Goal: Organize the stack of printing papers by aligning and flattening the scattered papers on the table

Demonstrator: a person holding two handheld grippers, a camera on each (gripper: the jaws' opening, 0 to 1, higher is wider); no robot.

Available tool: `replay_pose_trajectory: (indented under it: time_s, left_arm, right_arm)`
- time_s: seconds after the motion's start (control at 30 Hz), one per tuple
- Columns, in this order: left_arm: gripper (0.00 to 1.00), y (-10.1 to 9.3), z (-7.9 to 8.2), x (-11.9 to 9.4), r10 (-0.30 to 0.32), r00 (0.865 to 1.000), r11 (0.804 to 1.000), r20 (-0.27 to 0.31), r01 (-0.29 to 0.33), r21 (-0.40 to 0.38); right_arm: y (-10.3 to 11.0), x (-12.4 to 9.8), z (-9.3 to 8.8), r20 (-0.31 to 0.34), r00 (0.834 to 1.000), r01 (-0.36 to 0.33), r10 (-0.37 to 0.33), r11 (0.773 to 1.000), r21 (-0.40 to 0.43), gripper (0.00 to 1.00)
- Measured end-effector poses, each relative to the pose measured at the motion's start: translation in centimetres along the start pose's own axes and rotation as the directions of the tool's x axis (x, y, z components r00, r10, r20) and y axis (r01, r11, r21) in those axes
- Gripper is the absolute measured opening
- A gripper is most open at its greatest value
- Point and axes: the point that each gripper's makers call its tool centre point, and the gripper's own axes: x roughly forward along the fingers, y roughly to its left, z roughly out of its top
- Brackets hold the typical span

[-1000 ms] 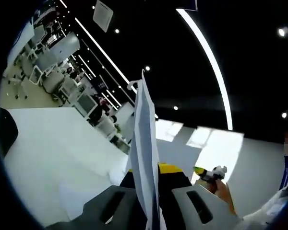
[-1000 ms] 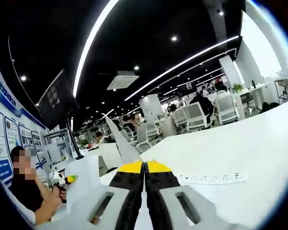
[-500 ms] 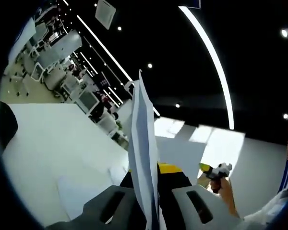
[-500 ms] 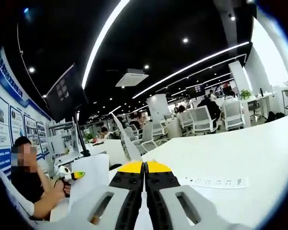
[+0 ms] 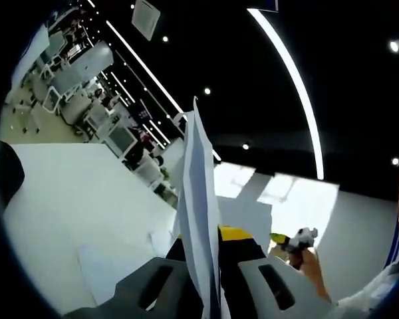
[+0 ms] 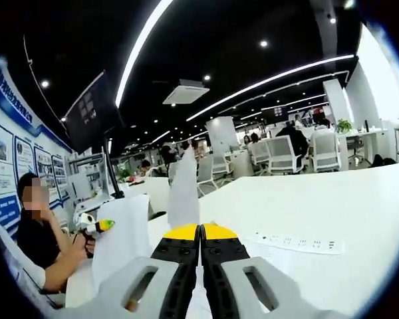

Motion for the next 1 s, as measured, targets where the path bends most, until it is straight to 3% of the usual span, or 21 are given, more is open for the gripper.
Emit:
replay_pose_trajectory:
  time_s: [0.33,0.43,0.53,0.57,0.7,0.83,0.93,1.0]
  left_arm:
    - [0.06,-0.1,-0.1,0.0,0.002,1.0,1.0,-0.001,-0.002,0.001]
    - [0.06,0.0,-0.1,0.0,0.003,1.0,1.0,-0.001,-0.003,0.002]
    - [0.06,0.1,-0.1,0.0,0.003,1.0,1.0,-0.002,-0.003,0.002]
    - [0.06,0.1,0.0,0.0,0.003,1.0,1.0,-0.002,-0.003,0.002]
    - [0.06,0.2,0.0,0.0,0.003,1.0,1.0,-0.002,-0.003,0.002]
    - [0.06,0.2,0.1,0.0,0.002,1.0,1.0,-0.002,-0.002,0.003]
    - [0.06,0.2,0.0,0.0,0.003,1.0,1.0,-0.002,-0.003,0.003]
    - [0.06,0.0,-0.1,0.0,0.003,1.0,1.0,-0.001,-0.003,0.004]
  right_arm:
    - [-2.1,0.6,-2.8,-0.065,0.998,0.004,0.0,0.998,0.064,0.0]
    - [-1.8,0.7,-3.5,-0.07,0.997,-0.008,0.01,1.0,0.026,0.0]
    - [-1.3,1.1,-3.2,-0.044,0.999,-0.033,0.033,0.999,-0.017,0.29]
    - [-1.4,1.2,-3.2,-0.044,0.998,-0.035,0.034,0.999,-0.015,0.34]
    - [-1.4,1.9,-4.1,-0.066,0.997,-0.054,0.05,0.997,-0.057,0.35]
    - [-1.5,2.8,-5.7,-0.092,0.992,-0.091,0.089,0.996,-0.015,0.33]
    - [-1.7,2.9,-6.2,-0.115,0.988,-0.098,0.099,0.995,0.015,0.17]
    - [-1.1,2.8,-6.0,-0.099,0.985,-0.138,0.14,0.99,0.026,0.08]
